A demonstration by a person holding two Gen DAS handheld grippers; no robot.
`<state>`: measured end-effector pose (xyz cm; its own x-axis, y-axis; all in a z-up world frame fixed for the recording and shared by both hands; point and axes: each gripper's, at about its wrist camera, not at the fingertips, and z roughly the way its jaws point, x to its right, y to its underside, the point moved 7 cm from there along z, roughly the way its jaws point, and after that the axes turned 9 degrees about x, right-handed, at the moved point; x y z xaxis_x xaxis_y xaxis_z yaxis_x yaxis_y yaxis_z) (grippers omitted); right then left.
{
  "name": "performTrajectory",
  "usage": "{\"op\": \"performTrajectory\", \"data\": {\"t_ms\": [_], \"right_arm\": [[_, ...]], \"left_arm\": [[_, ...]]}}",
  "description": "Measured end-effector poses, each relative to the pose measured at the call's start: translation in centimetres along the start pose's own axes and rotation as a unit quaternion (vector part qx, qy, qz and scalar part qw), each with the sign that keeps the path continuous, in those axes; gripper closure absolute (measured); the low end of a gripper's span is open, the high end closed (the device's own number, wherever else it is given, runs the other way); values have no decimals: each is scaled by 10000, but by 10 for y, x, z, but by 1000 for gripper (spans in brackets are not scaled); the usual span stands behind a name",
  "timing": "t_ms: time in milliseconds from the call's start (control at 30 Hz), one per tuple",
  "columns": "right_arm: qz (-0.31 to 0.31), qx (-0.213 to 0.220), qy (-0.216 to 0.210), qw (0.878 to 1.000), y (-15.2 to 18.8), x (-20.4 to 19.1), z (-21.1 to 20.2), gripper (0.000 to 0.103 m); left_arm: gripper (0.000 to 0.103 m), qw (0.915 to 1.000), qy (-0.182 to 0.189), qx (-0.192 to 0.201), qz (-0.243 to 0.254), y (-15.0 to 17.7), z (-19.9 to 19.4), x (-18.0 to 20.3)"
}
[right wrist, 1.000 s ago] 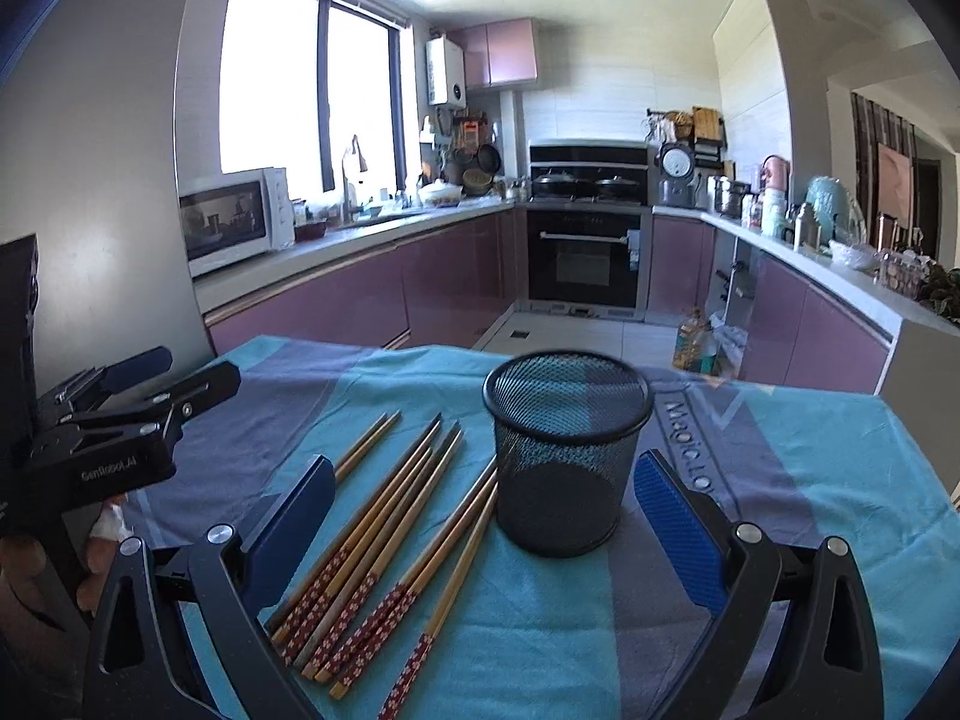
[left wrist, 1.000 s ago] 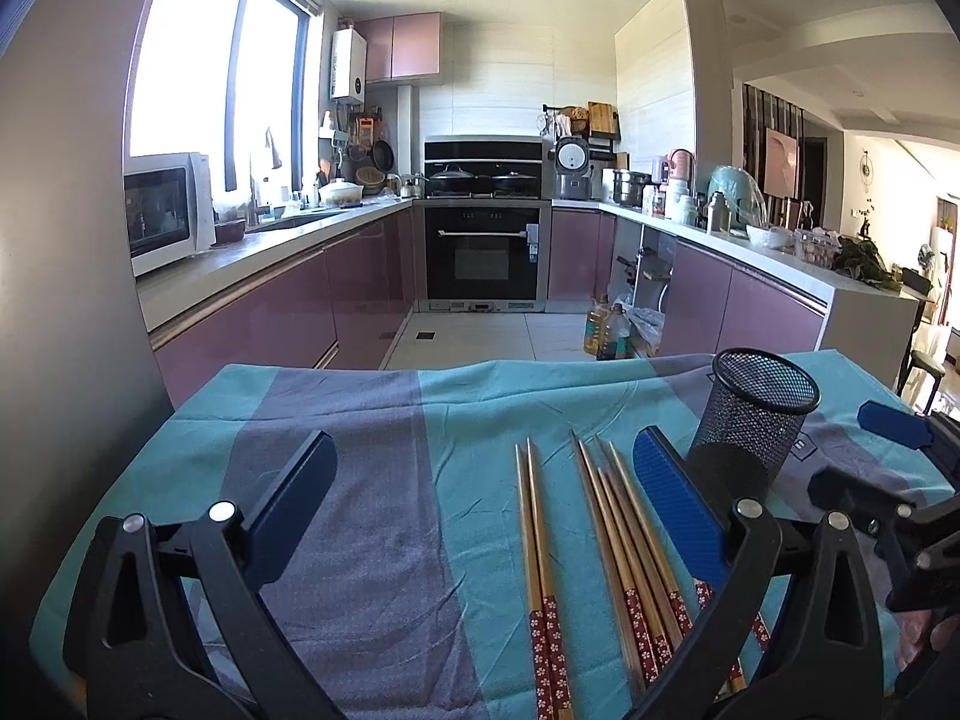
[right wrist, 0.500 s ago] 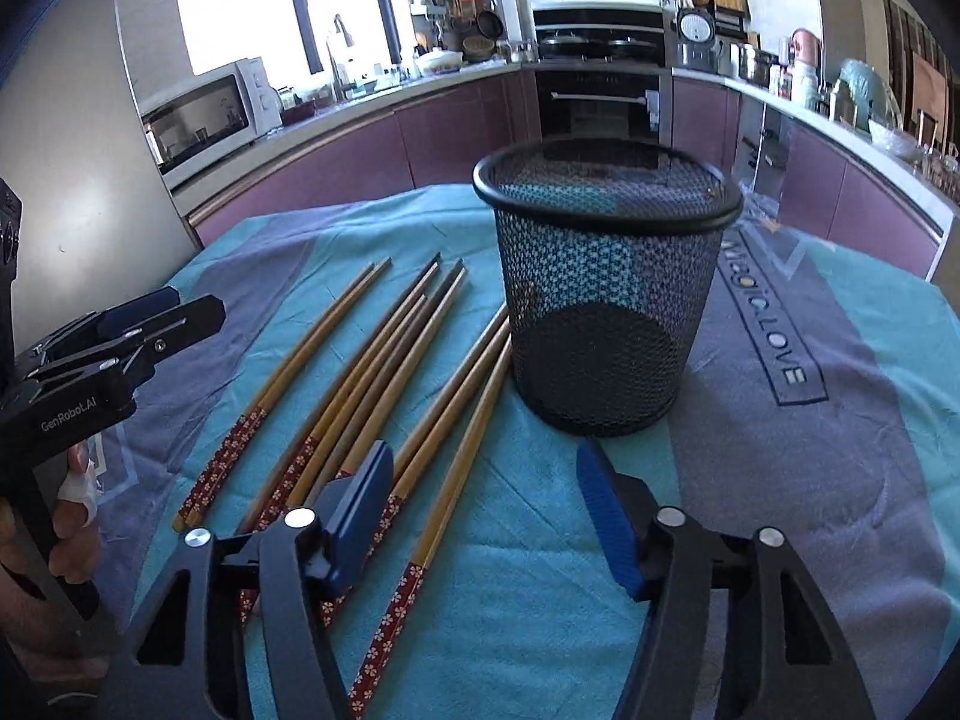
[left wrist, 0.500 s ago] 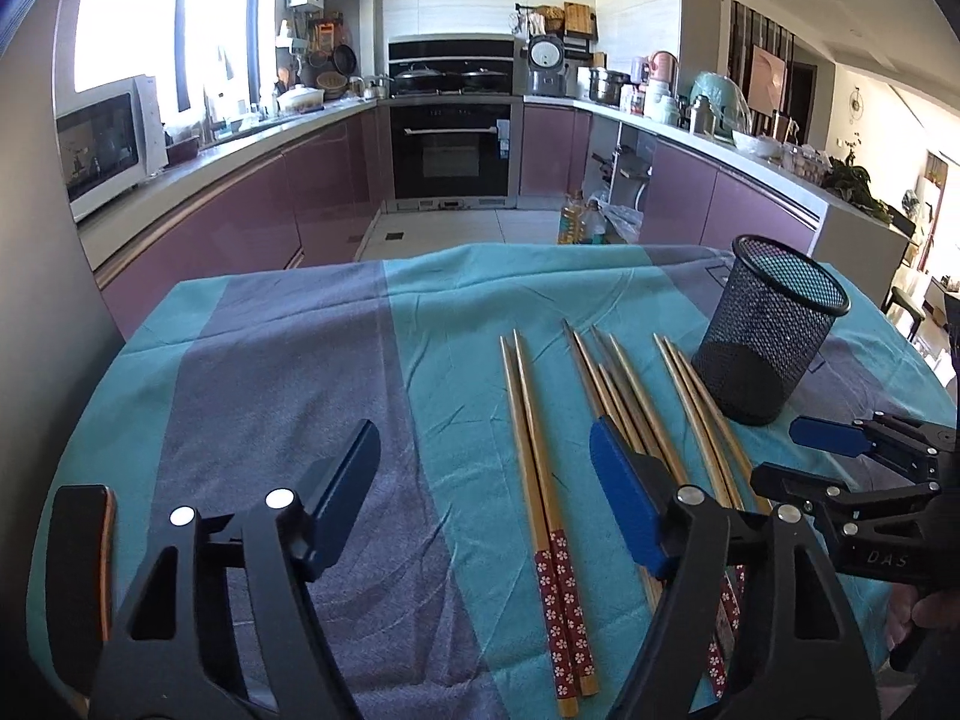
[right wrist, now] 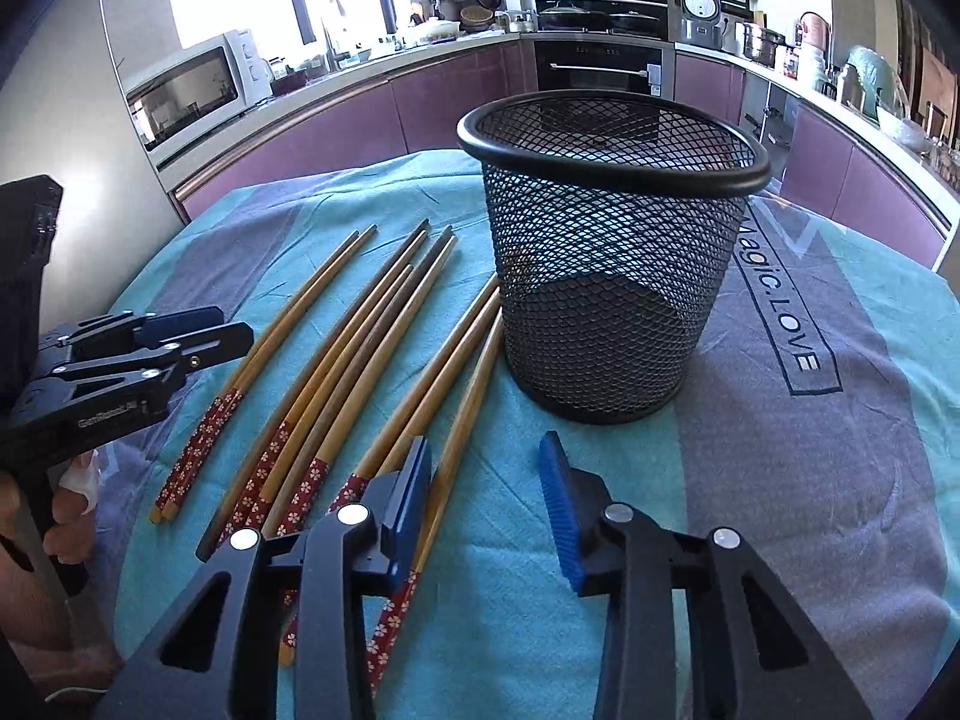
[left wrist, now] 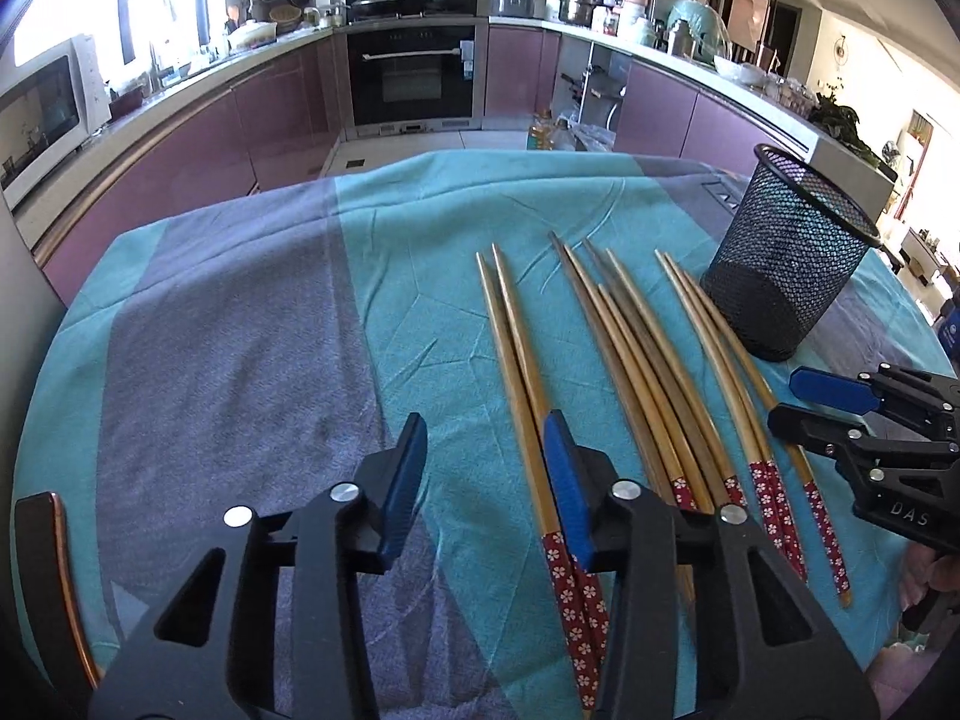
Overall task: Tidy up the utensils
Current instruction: 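Lower the right gripper onto one chopstick and close on it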
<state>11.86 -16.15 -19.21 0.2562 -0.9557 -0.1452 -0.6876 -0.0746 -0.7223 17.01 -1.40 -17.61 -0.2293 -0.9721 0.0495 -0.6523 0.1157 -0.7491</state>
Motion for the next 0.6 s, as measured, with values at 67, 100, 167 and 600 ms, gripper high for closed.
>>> {"op": "performTrajectory", "data": {"t_ms": [67,100,167,600], "right_arm": [[-13,-8,1,10000,0,1,0,68],[-19,-14,-5,10000,-1,2,0,68],[-35,-20,-7,10000,-2,1,1,68],[-115,-50,22,9999,-7,-4,10,72]], "left_arm": [[67,10000,40,-43,-30,0,8,-2],[67,10000,49,-52,-32,-1,11,-3],[66,9999,66,-92,-49,-2,16,-3],[78,9997,124,-234,-10,-12,30,15]]}}
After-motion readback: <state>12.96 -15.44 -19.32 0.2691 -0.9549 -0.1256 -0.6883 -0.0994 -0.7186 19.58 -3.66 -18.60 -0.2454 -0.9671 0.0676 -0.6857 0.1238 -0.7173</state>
